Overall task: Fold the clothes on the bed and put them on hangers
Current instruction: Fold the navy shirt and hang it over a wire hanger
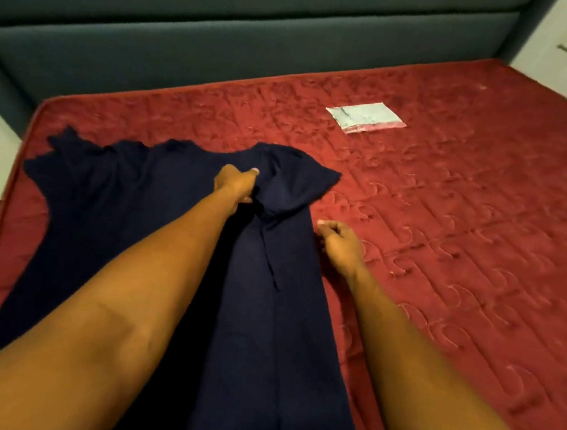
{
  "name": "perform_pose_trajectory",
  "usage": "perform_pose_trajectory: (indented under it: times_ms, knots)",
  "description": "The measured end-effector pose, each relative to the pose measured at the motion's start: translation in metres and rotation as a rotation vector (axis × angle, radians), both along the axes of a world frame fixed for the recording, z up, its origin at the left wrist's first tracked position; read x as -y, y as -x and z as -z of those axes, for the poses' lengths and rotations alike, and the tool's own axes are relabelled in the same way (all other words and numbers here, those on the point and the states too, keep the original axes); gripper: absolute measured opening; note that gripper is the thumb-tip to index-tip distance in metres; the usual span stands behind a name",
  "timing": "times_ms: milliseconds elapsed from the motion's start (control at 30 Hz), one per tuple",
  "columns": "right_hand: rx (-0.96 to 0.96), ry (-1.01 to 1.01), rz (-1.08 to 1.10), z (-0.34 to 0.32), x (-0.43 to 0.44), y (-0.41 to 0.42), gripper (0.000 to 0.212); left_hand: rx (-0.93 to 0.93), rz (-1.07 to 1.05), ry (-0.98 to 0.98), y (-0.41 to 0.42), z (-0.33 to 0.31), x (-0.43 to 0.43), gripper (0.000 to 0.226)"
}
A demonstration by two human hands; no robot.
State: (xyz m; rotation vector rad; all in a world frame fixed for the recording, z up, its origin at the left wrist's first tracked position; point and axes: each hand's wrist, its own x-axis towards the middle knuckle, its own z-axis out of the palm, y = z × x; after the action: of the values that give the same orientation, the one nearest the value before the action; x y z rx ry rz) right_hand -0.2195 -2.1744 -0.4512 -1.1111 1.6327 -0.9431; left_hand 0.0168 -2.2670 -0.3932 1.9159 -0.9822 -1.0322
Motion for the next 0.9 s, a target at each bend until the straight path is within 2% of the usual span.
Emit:
perform_pose_trajectory:
  times_ms: [67, 133, 233, 300, 400, 533, 600, 667, 767, 867, 900]
  knots:
    - [0.086, 0.027, 0.086, 0.001, -0.007, -0.003, 0.023, -0.006, 0.025, -0.002, 0.011, -0.004, 0.019, 0.05]
    - [0.165, 0.047, 0.128, 0.007, -0.008, -0.002, 0.014, -0.009, 0.033, -0.032, 0.017, -0.007, 0.037, 0.046]
    - [0.219, 0.04, 0.123, 0.011, -0.005, 0.001, 0.017, 0.182, 0.048, -0.117, 0.021, 0.003, 0.058, 0.05]
    - [0.263, 0.007, 0.134, 0.011, -0.002, 0.002, 0.022, 0.236, 0.011, -0.119, 0.023, 0.008, 0.062, 0.042]
    - [0.278, -0.05, 0.133, 0.011, 0.002, 0.003, 0.028, 0.193, -0.104, 0.05, 0.018, 0.0, 0.052, 0.024]
    - [0.3, -0.105, 0.122, -0.001, 0.005, 0.0, 0.029, 0.235, -0.332, 0.349, -0.011, -0.026, 0.02, 0.021]
    - [0.291, -0.135, 0.1, -0.011, 0.005, 0.0, 0.029, 0.268, -0.421, 0.407, -0.029, -0.033, 0.002, 0.019]
    - [0.234, -0.15, 0.075, -0.017, 0.007, -0.001, 0.029, 0.288, -0.455, 0.384, -0.044, -0.031, -0.013, 0.019]
    - [0.089, -0.182, 0.034, -0.02, 0.01, -0.001, 0.031, 0.307, -0.45, 0.207, -0.059, -0.019, -0.031, 0.022]
    - [-0.229, -0.189, -0.009, -0.02, 0.026, -0.001, 0.039, 0.229, -0.446, -0.021, -0.071, -0.007, -0.035, 0.033]
    - [-0.3, -0.174, -0.027, -0.022, 0.036, -0.003, 0.036, 0.191, -0.453, -0.079, -0.077, -0.003, -0.035, 0.039]
